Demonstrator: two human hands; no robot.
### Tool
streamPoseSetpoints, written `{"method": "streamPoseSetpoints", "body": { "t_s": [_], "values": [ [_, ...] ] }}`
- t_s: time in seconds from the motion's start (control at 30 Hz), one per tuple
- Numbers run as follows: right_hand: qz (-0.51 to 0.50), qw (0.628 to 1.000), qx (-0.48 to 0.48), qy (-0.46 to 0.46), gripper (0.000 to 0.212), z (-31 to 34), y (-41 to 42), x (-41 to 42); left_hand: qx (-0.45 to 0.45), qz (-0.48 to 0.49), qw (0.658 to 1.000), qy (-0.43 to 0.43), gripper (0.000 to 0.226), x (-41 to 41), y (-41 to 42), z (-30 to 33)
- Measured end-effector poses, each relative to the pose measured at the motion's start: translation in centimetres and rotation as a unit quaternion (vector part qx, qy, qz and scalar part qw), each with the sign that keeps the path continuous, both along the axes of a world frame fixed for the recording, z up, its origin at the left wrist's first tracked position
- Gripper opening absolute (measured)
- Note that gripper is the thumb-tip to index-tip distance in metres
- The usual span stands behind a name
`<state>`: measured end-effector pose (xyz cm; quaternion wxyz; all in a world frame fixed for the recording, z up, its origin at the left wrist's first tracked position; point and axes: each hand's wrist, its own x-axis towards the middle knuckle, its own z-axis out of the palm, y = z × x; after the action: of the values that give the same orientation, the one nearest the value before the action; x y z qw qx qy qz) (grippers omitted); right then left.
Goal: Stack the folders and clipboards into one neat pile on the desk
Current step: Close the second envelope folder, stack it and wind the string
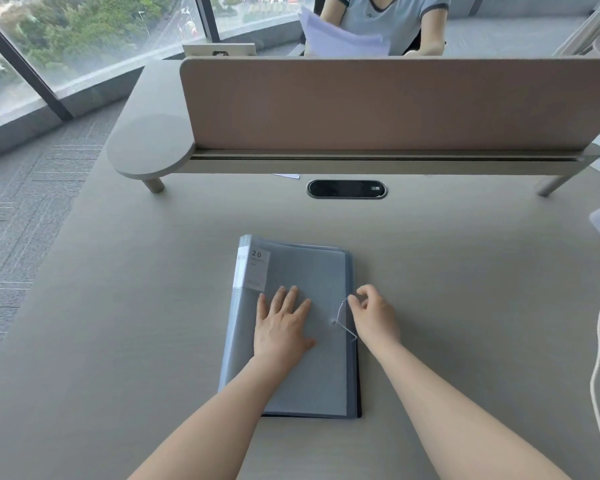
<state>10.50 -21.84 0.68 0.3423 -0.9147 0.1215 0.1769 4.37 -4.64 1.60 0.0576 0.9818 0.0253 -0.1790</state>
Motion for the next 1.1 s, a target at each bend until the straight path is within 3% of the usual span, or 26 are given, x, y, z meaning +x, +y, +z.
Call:
{"method": "streamPoseSetpoints", "body": {
  "t_s": [0.13, 0.23, 0.33, 0.4, 0.5, 0.6, 0.77, 0.83, 0.93, 1.03, 1.1],
  "values": [
    [0.005, 0.999, -0.013, 0.036, 0.034, -0.4, -1.1, -0.8, -0.003, 0.093, 0.994, -0.056, 0.084, 0.0, 1.9, 1.2],
    [0.024, 0.999, -0.011, 0.033, 0.028, -0.7, -0.9, -1.5, -0.043, 0.184, 0.978, -0.09, 0.09, -0.3, 3.8, 2.1],
    [0.026, 0.999, -0.004, 0.041, 0.019, -0.7, -0.2, -1.8, -0.155, 0.316, 0.932, -0.089, 0.088, -0.8, 5.7, 2.1],
    [0.026, 0.999, -0.006, 0.04, 0.026, -0.6, 0.2, -1.8, -0.235, 0.376, 0.894, -0.071, 0.069, -1.2, 6.8, 1.6],
    [0.015, 0.999, -0.002, 0.046, 0.034, -0.7, 0.5, -1.5, -0.337, 0.414, 0.843, -0.062, 0.038, -1.8, 7.4, 1.2],
    [-0.022, 0.997, 0.025, 0.065, 0.018, -0.4, 0.7, -1.1, -0.382, 0.434, 0.814, -0.05, 0.035, -2.2, 7.1, 1.2],
    [-0.091, 0.991, 0.072, 0.072, 0.036, -0.4, 0.4, -0.5, -0.402, 0.442, 0.802, -0.028, 0.039, -2.3, 6.9, 1.1],
    [-0.093, 0.99, 0.081, 0.073, 0.022, -0.2, 0.3, -0.5, -0.405, 0.449, 0.796, -0.021, 0.046, -2.3, 6.9, 1.2],
    [-0.107, 0.985, 0.096, 0.091, 0.033, -1.0, -0.1, -0.1, -0.409, 0.454, 0.792, -0.007, 0.055, -2.4, 7.2, 1.0],
    [-0.152, 0.97, 0.149, 0.116, 0.023, -2.0, -0.7, 0.4, -0.408, 0.463, 0.786, -0.009, 0.064, -2.4, 7.2, 0.8],
    [-0.171, 0.963, 0.169, 0.118, 0.017, -2.5, -1.1, 0.4, -0.408, 0.463, 0.787, -0.015, 0.058, -2.4, 6.7, 1.2]
  ]
}}
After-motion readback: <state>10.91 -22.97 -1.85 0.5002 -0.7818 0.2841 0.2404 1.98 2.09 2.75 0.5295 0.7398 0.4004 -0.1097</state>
